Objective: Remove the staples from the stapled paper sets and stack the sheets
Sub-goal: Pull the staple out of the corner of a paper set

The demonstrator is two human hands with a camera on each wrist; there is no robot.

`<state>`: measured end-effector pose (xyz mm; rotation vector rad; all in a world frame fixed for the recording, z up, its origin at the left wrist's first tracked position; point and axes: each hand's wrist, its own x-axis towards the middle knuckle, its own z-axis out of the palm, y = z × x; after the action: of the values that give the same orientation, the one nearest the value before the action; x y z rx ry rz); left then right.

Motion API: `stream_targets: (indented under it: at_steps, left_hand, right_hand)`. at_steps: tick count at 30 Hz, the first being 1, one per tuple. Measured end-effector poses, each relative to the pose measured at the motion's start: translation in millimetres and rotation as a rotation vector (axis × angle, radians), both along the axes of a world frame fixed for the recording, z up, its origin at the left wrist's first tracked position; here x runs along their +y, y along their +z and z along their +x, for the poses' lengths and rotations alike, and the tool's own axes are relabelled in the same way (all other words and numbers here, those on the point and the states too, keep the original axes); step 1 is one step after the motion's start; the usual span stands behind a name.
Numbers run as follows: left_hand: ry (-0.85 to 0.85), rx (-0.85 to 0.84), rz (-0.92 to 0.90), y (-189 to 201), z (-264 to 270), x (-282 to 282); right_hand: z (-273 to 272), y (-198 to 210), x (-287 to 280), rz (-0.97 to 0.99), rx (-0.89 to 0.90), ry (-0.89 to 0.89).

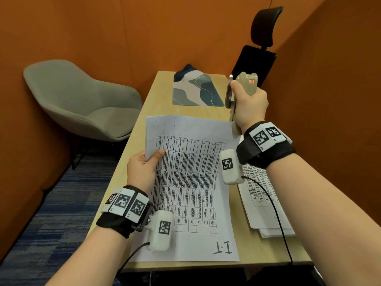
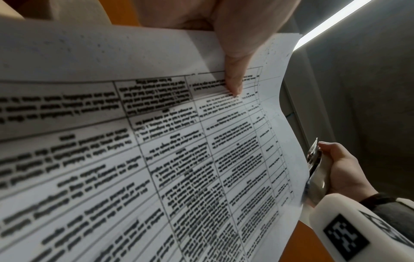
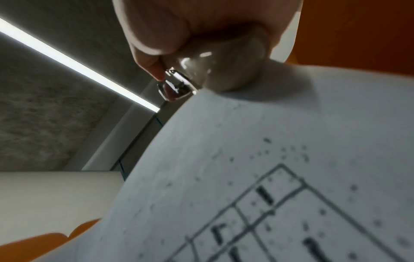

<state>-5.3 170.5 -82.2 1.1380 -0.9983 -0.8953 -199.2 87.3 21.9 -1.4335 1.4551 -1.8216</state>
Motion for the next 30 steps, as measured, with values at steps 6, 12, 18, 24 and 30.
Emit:
stream_targets:
  at_steps: [6, 12, 18, 24, 30]
  left_hand:
    - [0.014, -0.006, 0.015, 0.4, 5.2, -6.7]
    - [0.026, -0.019, 0.022, -0.5, 5.8, -9.6]
    - [0.02, -0.011, 0.044, -0.8, 1.1, -12.6]
    - [0.015, 0.0, 0.051, -0.7, -1.4, -14.5]
    - [0.044, -0.025, 0.052, 4.8, 2.8, -23.5]
  right_hand:
    - [-15.7, 6.3, -2.3, 0.003, -0.242, -0.024]
    - [-80.0, -4.3, -6.6, 0.472, 0.013, -0.301]
    - [-114.8, -70.1, 8.0, 1.103, 0.987, -0.042]
    - [-104.1, -89.9, 13.0, 0.993, 0.963, -0.023]
    - [-46.0, -69.6, 48.6, 0.671, 0.317, 0.418]
